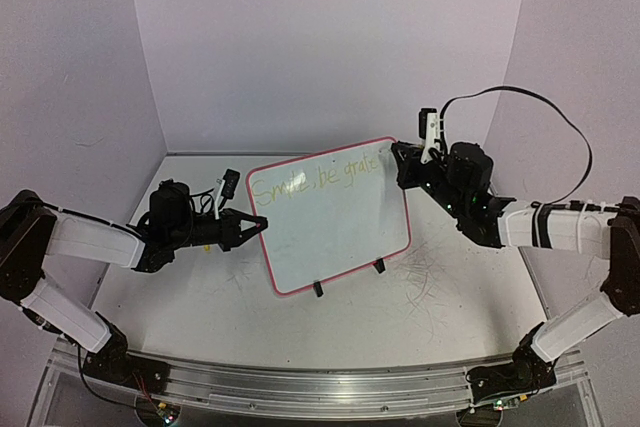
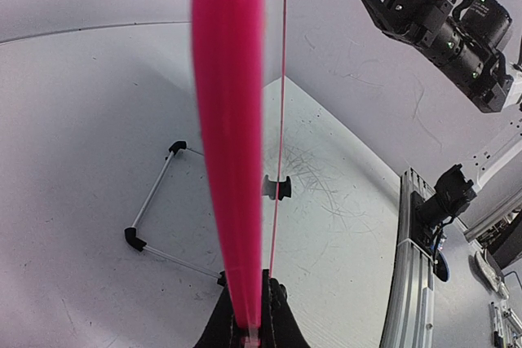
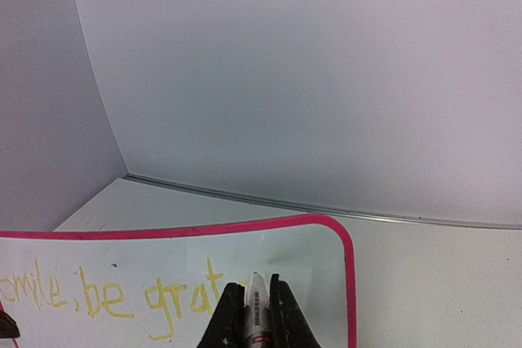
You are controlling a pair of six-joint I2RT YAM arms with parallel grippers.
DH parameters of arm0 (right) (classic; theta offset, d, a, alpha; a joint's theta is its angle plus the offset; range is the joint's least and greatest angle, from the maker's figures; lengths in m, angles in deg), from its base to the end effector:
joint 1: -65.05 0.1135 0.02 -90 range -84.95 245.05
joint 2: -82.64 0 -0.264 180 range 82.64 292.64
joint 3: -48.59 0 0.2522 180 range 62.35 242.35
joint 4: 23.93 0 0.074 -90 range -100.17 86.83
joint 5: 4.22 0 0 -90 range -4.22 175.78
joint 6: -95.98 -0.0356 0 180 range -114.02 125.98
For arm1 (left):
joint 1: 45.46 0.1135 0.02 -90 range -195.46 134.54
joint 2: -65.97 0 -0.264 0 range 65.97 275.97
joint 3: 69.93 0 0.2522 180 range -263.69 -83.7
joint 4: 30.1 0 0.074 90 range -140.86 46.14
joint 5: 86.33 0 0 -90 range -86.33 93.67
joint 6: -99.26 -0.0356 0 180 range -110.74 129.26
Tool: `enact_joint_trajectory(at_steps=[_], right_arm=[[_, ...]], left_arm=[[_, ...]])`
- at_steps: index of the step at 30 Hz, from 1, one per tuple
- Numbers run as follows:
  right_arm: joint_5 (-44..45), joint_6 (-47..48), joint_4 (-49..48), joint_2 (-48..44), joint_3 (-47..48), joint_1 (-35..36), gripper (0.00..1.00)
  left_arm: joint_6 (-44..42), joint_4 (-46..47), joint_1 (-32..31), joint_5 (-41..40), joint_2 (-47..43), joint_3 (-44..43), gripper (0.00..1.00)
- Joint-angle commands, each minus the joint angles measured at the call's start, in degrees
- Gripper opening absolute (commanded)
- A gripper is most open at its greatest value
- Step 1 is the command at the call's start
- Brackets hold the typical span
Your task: Write a sentence on the whiteboard
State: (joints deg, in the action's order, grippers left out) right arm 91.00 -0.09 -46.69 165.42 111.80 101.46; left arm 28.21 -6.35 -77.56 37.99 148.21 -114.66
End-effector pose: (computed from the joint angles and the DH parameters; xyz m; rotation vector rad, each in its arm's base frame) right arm 0.2705 0.1955 0.2970 -0.3306 1.5022 0.5232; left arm 0.2306 -0.1684 0.1969 0.6655 1.8093 -1.1556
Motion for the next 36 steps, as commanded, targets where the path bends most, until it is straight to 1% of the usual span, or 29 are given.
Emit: enact_joint_trajectory(at_steps=[1, 12, 21, 27, 36], right_arm=[[1.71, 0.53, -2.59, 1.35, 3.01, -0.01, 0.0], [4.0, 1.07, -2.17, 3.51, 5.03, 0.01, 0.0], [2.62, 1.83, -1.29, 4.59, 5.46, 0.1, 0.0], [0.95, 1.06, -0.22, 4.14, 4.43, 0.22, 0.0], [0.83, 0.05, 1.3, 3.32, 1.93, 0.38, 0.0]], left_arm=[[-3.78, -0.29, 0.52, -2.84, -1.22, 0.47, 0.0], [-4.0, -0.42, 0.5, -2.82, -1.48, 0.48, 0.0], [-4.1, -0.41, 0.53, -2.76, -1.44, 0.29, 0.0], [-4.18, -0.44, 0.55, -2.82, -1.6, 0.36, 0.0], [-4.17, -0.44, 0.49, -2.81, -1.81, 0.64, 0.0]])
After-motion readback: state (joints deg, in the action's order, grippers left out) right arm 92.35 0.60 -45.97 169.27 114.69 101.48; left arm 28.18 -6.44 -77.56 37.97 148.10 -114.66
